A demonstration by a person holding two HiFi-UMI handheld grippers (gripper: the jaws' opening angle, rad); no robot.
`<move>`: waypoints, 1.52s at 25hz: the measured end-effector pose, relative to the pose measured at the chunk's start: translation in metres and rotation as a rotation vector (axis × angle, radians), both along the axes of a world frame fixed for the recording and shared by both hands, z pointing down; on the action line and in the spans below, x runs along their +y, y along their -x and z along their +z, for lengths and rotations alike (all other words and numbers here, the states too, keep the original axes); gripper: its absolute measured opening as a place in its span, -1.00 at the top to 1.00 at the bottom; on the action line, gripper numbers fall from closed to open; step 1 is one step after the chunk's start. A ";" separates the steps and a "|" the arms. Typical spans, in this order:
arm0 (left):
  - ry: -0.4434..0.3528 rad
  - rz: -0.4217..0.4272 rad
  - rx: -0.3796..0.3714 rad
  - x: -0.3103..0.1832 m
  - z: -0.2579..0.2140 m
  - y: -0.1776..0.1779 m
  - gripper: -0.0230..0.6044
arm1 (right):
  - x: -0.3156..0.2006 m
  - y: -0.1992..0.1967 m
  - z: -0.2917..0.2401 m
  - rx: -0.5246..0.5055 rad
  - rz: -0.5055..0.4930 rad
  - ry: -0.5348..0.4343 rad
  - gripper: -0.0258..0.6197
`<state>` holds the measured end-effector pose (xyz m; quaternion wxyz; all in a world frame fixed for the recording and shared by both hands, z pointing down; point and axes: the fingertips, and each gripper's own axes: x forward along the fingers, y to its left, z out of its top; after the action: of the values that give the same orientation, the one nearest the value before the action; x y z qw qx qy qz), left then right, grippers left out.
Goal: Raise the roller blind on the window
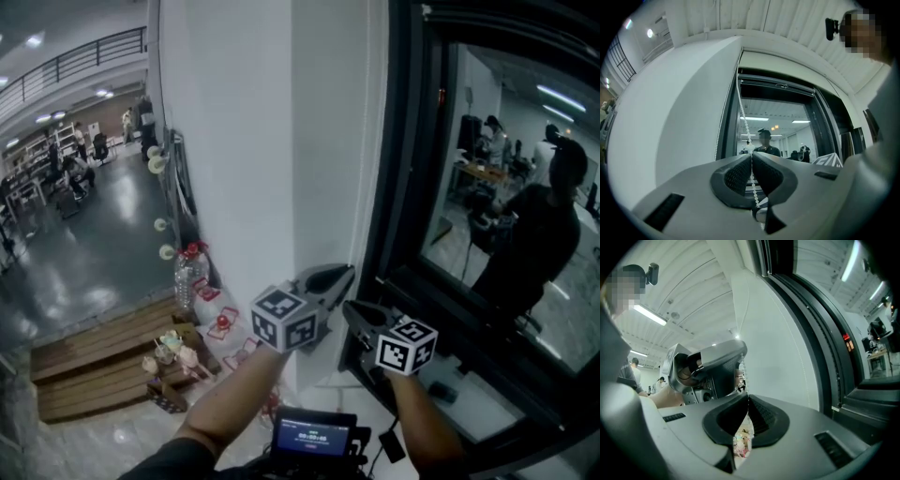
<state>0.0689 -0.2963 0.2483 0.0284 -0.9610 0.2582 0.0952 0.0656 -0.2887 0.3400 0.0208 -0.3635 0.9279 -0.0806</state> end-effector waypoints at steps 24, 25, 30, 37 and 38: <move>0.013 -0.221 -0.018 0.029 0.030 0.045 0.67 | 0.043 -0.029 -0.014 -0.017 -0.012 -0.123 0.35; 0.017 -0.228 -0.021 0.033 0.032 0.046 0.67 | 0.047 -0.030 -0.016 -0.022 -0.027 -0.132 0.35; 0.042 -0.269 -0.032 0.054 0.045 0.054 0.67 | 0.068 -0.039 -0.030 -0.073 -0.060 -0.169 0.36; 0.054 -0.280 -0.010 0.092 0.054 0.076 0.76 | 0.096 -0.041 -0.034 -0.058 0.018 -0.182 0.71; 0.059 -0.272 -0.008 0.099 0.057 0.080 0.76 | 0.102 -0.040 -0.033 -0.054 0.033 -0.183 0.73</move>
<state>-0.0114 -0.1975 0.3052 0.0139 -0.9180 0.3885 0.0792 0.1060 -0.1867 0.3070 0.0803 -0.3732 0.9243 -0.0048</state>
